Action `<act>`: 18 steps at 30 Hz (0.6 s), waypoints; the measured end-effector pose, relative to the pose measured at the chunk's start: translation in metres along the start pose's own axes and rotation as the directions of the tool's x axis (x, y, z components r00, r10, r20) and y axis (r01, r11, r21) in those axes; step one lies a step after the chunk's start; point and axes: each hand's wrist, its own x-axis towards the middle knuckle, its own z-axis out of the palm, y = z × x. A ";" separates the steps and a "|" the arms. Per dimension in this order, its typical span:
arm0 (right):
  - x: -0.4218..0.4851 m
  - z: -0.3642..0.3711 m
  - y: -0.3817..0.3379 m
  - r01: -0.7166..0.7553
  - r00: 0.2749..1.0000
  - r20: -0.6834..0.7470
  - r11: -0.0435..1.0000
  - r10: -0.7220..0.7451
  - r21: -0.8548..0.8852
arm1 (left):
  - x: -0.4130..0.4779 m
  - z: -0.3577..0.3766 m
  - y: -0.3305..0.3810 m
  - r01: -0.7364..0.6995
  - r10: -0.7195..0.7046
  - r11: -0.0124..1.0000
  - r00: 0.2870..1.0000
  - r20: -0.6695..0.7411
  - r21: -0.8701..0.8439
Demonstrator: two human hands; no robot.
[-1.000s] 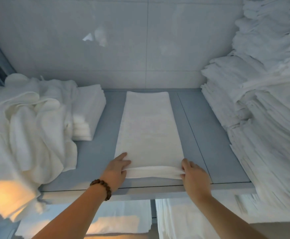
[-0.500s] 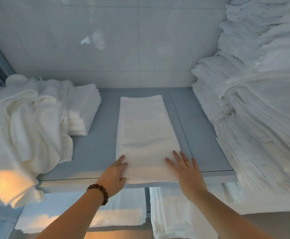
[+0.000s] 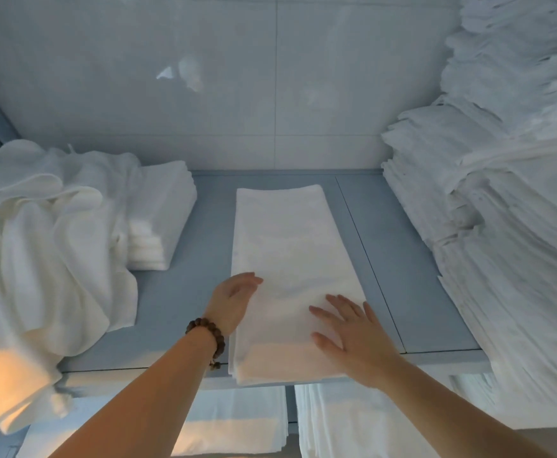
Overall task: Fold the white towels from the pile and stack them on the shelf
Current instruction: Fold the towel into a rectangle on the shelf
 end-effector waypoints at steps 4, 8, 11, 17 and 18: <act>0.054 0.010 -0.022 -0.049 0.996 -0.075 0.999 0.050 0.009 | 0.035 0.000 -0.001 0.037 -0.028 0.987 0.998 -0.059 0.153; 0.077 0.027 -0.028 -0.067 0.991 -0.117 0.995 0.059 -0.068 | 0.050 -0.003 -0.006 0.049 -0.019 0.980 0.988 -0.151 0.195; 0.077 0.036 -0.027 -0.094 0.984 -0.159 0.994 0.084 -0.058 | 0.054 -0.005 -0.008 -0.084 0.147 0.971 0.948 -0.282 0.224; 0.071 0.042 -0.030 -0.076 0.995 -0.077 0.995 0.071 -0.067 | 0.043 0.001 -0.028 -0.048 0.147 0.959 0.928 -0.343 0.281; 0.069 0.041 -0.031 -0.074 0.995 -0.068 0.995 0.070 -0.060 | 0.041 0.001 -0.029 -0.057 0.163 0.956 0.918 -0.361 0.287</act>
